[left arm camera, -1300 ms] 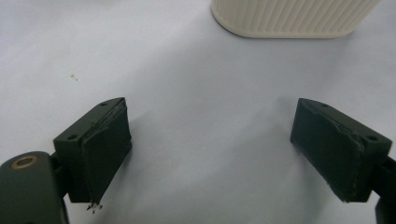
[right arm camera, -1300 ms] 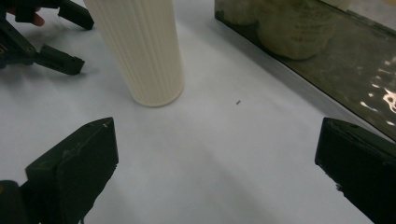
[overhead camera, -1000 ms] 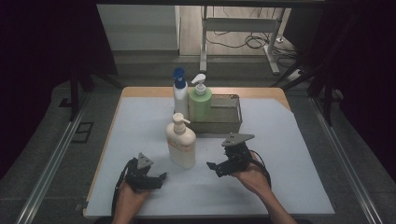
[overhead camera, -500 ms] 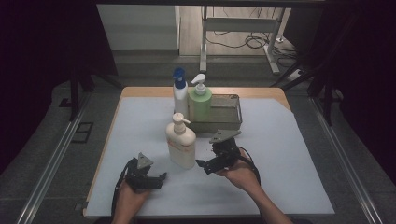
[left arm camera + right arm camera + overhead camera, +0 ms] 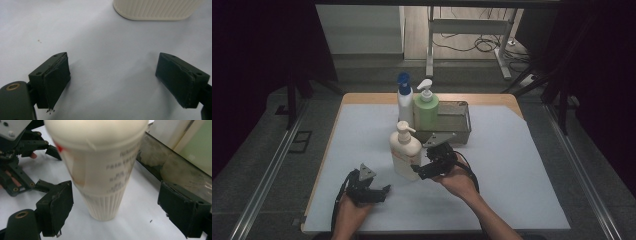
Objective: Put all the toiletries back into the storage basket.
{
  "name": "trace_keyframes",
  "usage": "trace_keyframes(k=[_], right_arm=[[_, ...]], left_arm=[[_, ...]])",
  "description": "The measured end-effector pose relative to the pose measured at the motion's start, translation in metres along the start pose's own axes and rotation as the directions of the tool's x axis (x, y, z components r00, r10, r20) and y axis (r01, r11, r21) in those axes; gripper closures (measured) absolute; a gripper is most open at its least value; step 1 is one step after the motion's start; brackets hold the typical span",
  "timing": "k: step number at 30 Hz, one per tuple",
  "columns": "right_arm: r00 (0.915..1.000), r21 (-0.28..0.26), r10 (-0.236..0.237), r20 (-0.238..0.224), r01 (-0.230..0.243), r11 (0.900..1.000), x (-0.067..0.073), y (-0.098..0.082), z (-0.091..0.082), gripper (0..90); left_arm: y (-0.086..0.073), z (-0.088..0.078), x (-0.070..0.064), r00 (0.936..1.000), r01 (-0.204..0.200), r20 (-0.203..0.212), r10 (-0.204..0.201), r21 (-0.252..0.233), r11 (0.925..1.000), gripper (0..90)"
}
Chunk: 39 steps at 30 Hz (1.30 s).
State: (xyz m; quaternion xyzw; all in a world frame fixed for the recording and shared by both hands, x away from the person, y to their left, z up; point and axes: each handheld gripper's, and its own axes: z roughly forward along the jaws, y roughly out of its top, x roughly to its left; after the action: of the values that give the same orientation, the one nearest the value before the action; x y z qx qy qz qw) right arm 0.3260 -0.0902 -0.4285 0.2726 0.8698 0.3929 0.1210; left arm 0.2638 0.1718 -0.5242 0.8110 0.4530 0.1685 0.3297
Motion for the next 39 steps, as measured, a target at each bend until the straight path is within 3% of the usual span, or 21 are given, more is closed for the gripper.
trace_keyframes(k=[8,22,33,39], right_arm=[[0.9999,-0.005,-0.015,0.007,0.015,1.000,0.008,0.014,0.009,16.0],[0.9993,0.003,-0.030,0.020,0.030,1.000,0.018,0.030,0.022,32.3],[1.0000,0.044,-0.005,-0.003,0.005,0.999,0.017,0.034,0.018,36.2],[0.9998,0.054,-0.022,0.002,0.022,0.998,0.019,0.033,0.012,36.6]], left_arm=[[0.000,0.000,0.000,1.0000,0.000,0.000,0.000,0.000,1.0000,11.8],[0.000,0.000,0.000,1.0000,0.000,0.000,0.000,0.000,1.0000,11.8],[0.000,0.000,0.000,1.0000,0.001,0.001,-0.001,-0.001,1.0000,11.8],[0.000,0.000,0.000,1.0000,0.001,0.001,-0.001,-0.001,1.0000,11.8]])
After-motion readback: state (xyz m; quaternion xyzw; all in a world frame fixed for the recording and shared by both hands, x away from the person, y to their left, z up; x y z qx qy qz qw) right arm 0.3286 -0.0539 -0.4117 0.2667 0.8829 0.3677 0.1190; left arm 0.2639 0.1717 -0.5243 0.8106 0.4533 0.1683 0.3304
